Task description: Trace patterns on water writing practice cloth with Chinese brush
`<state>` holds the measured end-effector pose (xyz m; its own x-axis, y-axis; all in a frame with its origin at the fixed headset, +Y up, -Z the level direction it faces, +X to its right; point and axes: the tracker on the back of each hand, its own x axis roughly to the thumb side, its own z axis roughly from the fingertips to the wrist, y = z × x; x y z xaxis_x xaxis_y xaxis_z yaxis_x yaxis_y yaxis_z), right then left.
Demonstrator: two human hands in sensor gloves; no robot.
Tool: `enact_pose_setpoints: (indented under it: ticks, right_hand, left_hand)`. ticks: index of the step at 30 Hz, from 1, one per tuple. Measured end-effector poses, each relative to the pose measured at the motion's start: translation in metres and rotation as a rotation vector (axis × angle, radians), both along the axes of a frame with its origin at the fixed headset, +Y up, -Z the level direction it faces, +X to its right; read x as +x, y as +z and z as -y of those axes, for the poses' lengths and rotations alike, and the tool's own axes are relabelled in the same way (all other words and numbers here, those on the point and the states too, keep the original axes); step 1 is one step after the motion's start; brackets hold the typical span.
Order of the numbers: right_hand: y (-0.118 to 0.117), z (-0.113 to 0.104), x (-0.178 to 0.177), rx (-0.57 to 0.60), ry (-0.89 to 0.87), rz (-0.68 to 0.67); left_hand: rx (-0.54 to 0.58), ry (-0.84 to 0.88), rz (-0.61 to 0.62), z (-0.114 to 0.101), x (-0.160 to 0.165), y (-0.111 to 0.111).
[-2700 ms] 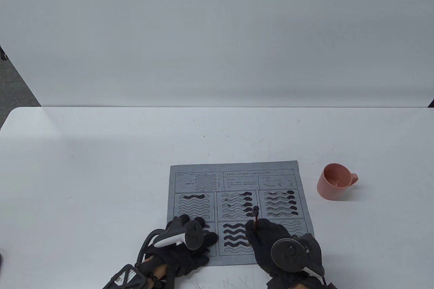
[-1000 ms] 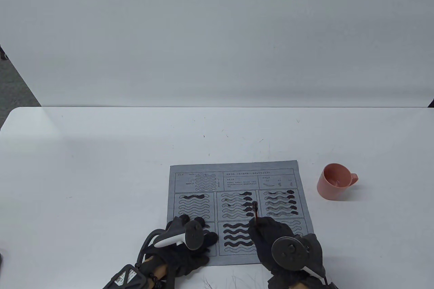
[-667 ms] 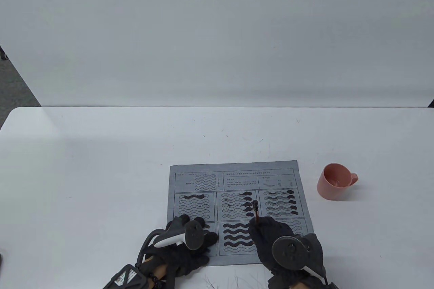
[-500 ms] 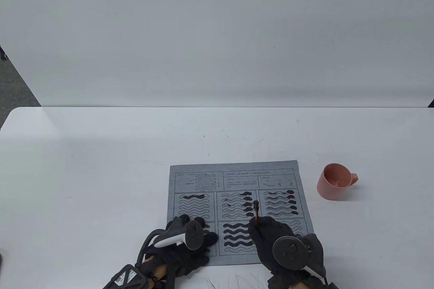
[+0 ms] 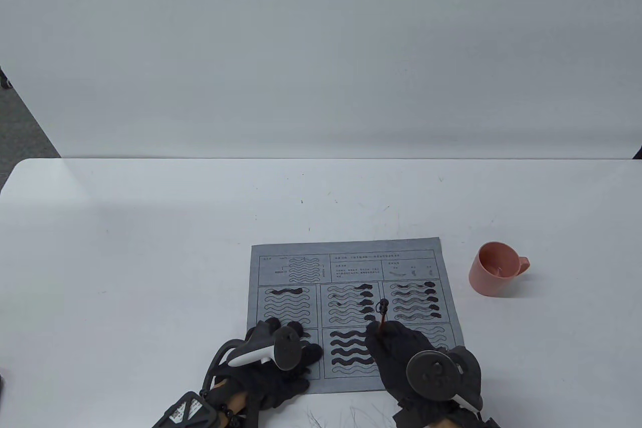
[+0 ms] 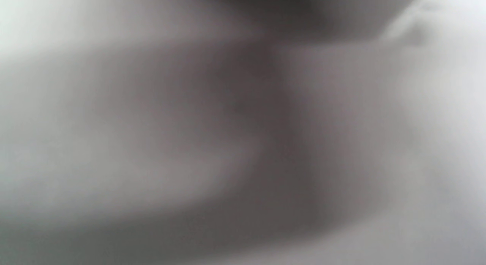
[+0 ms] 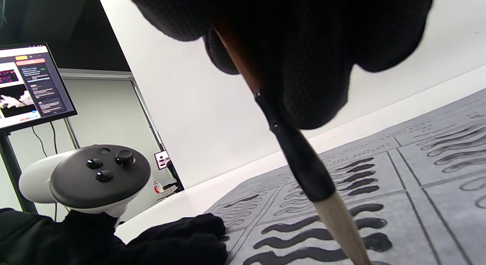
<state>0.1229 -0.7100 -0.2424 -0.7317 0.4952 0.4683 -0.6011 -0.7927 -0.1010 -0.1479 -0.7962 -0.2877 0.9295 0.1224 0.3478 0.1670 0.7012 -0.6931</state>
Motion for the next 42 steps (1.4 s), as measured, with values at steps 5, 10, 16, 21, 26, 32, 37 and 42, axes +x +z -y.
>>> enact_pose_setpoints:
  ticks: [5, 10, 16, 21, 26, 32, 37, 42]
  right_hand:
    - [0.003, -0.004, 0.001, 0.047, -0.057, -0.014]
    - [0.007, -0.005, -0.002, 0.074, -0.068, -0.032]
    - [0.009, -0.004, -0.004, -0.034, -0.165, -0.061]
    - [0.009, -0.001, -0.006, -0.118, -0.277, -0.114]
    - [0.007, 0.004, -0.009, -0.111, -0.255, -0.111]
    - [0.007, 0.007, -0.010, -0.106, -0.271, -0.101]
    - [0.006, 0.010, -0.012, -0.118, -0.254, -0.103]
    - [0.005, 0.011, -0.013, -0.128, -0.250, -0.106]
  left_hand:
    - [0.001, 0.000, 0.000, 0.000, 0.000, 0.000]
    - [0.000, 0.000, 0.000, 0.000, 0.000, 0.000]
    - [-0.001, 0.000, 0.000, 0.001, 0.000, 0.000]
    - [-0.001, 0.000, 0.000, 0.001, 0.000, 0.000]
    - [-0.005, 0.001, 0.001, 0.001, 0.000, 0.000]
    - [-0.009, 0.000, 0.002, 0.001, 0.000, -0.001]
    - [-0.013, 0.003, 0.000, 0.001, 0.000, -0.001]
    - [-0.012, 0.003, -0.001, 0.001, 0.000, -0.001]
